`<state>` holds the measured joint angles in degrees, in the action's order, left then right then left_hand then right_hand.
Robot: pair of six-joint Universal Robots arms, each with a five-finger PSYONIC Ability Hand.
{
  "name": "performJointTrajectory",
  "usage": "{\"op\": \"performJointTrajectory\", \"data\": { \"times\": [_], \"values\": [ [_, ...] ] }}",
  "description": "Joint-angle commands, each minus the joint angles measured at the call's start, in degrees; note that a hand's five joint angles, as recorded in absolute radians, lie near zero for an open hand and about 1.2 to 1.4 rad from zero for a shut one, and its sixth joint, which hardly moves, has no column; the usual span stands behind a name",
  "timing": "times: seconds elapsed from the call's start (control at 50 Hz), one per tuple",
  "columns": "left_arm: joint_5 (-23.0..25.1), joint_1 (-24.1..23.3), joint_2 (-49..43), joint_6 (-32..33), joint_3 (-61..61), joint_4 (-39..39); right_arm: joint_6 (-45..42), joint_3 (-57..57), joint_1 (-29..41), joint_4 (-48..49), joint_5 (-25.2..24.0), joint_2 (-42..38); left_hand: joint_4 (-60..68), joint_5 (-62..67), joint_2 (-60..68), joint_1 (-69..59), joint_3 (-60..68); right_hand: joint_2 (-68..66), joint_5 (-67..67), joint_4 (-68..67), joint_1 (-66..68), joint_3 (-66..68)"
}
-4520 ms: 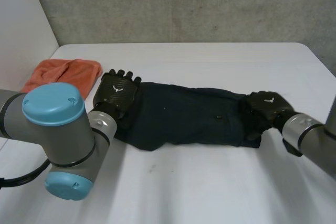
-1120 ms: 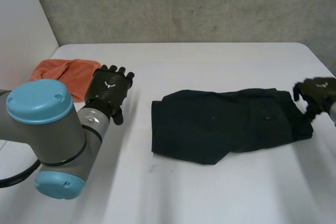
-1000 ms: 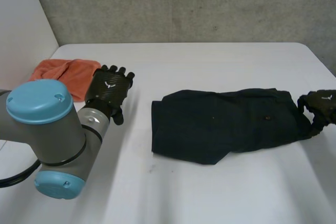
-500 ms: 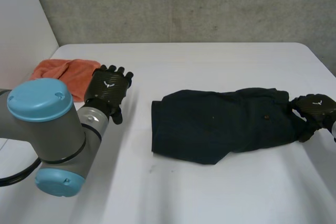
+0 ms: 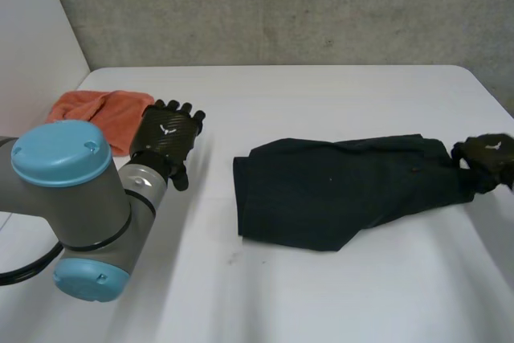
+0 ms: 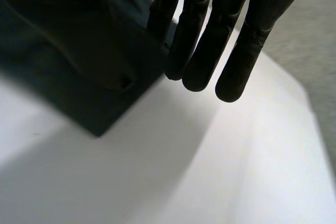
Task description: Fold the laundry.
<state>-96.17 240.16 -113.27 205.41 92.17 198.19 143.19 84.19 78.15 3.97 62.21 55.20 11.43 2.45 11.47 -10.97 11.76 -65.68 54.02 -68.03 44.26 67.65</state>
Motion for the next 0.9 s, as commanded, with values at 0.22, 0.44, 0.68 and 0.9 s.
{"op": "performJointTrajectory", "data": {
  "times": [0.22,0.44,0.68,0.9],
  "values": [
    [-0.07,0.58,0.51,-0.01,0.03,0.00,4.72,-8.16,10.70,-2.21,3.89,7.81,-1.38,-2.41,-1.43,0.92,-1.72,-14.32,15.98,-11.97,35.74,12.35],
    [-0.07,0.58,1.39,-0.01,0.73,0.00,11.50,-8.78,16.17,-2.12,8.11,7.38,-1.38,-2.41,-1.43,0.92,-1.72,49.35,-47.68,51.70,-27.93,-51.32],
    [0.02,0.58,1.30,-0.01,1.00,0.00,1.57,4.40,0.61,-3.44,-1.99,6.94,-1.38,-2.41,-1.43,0.92,-1.72,35.76,-34.10,38.12,-14.34,-37.73],
    [0.11,0.58,0.77,-0.01,0.91,0.00,0.77,7.65,-3.26,-1.16,-6.83,6.50,-1.38,-2.41,-1.43,0.92,-1.72,29.19,-27.53,31.54,-7.77,-31.16]
  ]
}}
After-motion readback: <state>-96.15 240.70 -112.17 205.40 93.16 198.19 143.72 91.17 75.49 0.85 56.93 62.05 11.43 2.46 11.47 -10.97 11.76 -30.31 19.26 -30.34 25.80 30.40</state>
